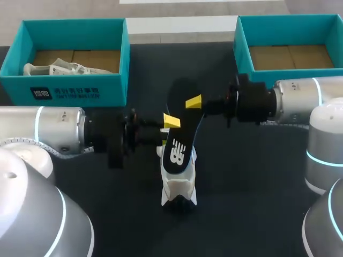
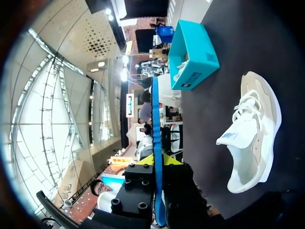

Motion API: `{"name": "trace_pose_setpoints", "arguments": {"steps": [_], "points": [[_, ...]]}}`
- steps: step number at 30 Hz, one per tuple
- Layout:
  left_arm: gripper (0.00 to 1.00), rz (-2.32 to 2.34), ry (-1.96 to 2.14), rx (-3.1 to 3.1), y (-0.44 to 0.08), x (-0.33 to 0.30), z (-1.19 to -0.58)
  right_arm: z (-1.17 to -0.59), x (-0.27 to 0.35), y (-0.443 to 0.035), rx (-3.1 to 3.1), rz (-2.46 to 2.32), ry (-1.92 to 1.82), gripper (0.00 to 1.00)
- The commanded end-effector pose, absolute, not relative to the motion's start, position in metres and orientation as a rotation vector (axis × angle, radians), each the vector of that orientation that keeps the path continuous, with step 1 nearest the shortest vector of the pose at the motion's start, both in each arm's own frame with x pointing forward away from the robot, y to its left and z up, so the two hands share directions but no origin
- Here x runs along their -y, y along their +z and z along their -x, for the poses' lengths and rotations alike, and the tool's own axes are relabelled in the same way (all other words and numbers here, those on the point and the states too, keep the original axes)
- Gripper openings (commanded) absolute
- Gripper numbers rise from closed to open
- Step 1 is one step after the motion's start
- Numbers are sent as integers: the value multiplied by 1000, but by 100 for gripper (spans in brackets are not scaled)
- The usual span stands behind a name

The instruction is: Take the shoe out of the shoebox, open the shoe tongue, remove and reinsert the insole, then place the shoe into the shoebox

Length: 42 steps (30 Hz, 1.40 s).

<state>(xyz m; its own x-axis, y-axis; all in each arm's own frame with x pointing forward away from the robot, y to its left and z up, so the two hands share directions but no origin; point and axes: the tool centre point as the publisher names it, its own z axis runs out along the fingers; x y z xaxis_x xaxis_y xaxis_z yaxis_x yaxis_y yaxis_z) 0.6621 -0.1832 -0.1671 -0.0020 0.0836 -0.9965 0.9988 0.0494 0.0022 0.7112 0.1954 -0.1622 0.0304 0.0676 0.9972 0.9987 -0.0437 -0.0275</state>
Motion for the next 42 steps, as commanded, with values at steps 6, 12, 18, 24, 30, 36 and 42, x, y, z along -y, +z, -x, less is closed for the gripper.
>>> {"name": "trace_pose_setpoints", "arguments": {"steps": [6,12,18,24,30,36,42], "points": [[100,-1197,-1081,-1421,-164,143,-658,-708,-191,-167,1218,1343,-1172,0],[100,-1212,-1038,-1575,-151,135,-665,-709,-192,-171,1231,1353,-1159,0],[100,-1269,-980,-1709,-137,138,-671,-708,-195,-175,1237,1350,-1157,0],[100,-1374,-903,-1905,-123,143,-677,-706,-198,-181,1265,1351,-1135,0],[100,-1552,-668,-2087,-112,155,-684,-705,-203,-186,1303,1345,-1106,0],[100,-1720,-500,-2168,-103,169,-684,-704,-207,-191,1334,1344,-1079,0],[100,-1883,-378,-2190,-103,175,-686,-706,-205,-190,1345,1348,-1095,0]]}}
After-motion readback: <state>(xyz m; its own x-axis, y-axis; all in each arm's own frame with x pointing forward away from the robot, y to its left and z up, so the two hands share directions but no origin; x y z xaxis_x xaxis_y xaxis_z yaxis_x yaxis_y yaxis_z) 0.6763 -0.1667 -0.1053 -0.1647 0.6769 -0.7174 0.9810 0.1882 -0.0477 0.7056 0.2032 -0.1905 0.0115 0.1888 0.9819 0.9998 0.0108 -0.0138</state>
